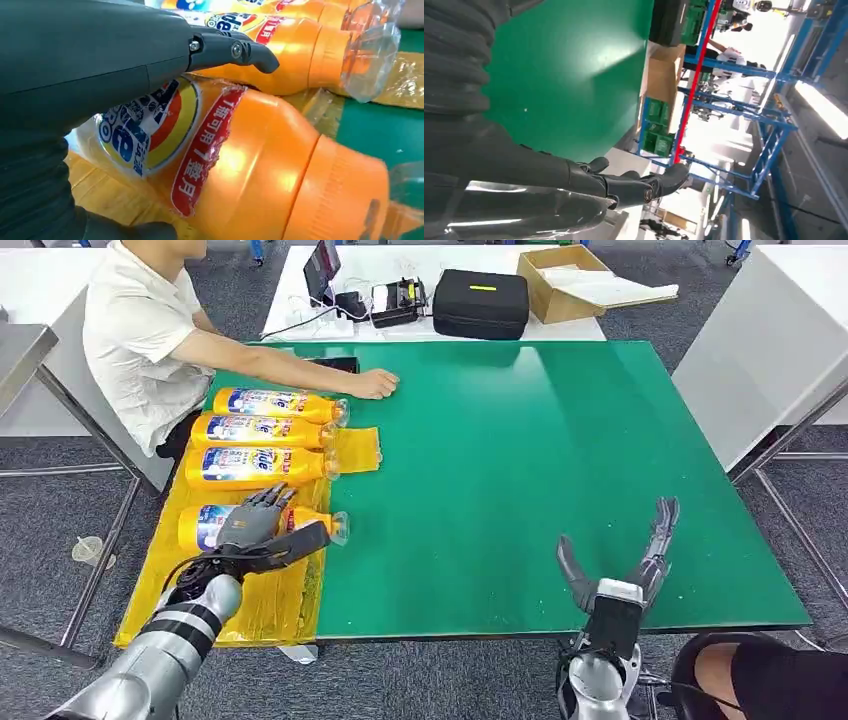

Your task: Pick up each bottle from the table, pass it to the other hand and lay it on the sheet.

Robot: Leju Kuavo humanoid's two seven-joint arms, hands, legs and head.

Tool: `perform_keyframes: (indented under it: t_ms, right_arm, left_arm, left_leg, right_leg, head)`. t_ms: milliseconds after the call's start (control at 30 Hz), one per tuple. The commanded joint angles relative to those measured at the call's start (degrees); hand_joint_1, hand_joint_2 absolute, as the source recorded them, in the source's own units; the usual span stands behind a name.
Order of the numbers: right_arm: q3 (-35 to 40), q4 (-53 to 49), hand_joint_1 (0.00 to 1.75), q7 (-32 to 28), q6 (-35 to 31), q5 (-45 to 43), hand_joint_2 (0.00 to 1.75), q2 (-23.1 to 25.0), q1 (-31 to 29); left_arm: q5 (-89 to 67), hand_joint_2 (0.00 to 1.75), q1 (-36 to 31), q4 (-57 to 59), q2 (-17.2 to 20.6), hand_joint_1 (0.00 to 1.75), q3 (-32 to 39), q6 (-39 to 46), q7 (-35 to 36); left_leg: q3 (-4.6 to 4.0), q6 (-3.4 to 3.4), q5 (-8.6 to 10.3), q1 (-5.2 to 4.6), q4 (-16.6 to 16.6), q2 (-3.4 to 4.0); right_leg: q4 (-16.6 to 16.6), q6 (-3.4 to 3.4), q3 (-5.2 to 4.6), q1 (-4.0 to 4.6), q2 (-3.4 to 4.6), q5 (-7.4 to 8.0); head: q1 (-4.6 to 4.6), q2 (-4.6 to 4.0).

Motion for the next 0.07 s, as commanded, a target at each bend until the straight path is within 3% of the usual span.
perform_keyframes:
  t_ms: [33,67]
  right_arm:
    - [-1.06,2.87,0.0,-0.29,-0.84,-1.57,1.75,-0.49,-0.57]
    - [-1.11,2.95,0.0,-0.29,-0.96,-1.45,1.75,-0.42,-0.57]
  left_arm:
    - [0.22,1.75,4.86,-3.43,1.05,0.0,0.55,1.38,-1.02]
    - [0.26,1.75,4.63,-3.87,1.03,0.0,0.52,1.37,-0.72]
  left_leg:
    - [0.25,0.02,-0.08,0.02,-0.1,0.3]
    - [0.13,0.01,-0.03,-0.01,-0.06,0.15]
  right_leg:
    - [-0.14,-0.22,0.18,0.06,0.19,0.01]
    - [-0.07,-0.12,0.08,0.0,0.09,0.0]
  head:
    - [0.0,0.0]
    - [0.0,0.0]
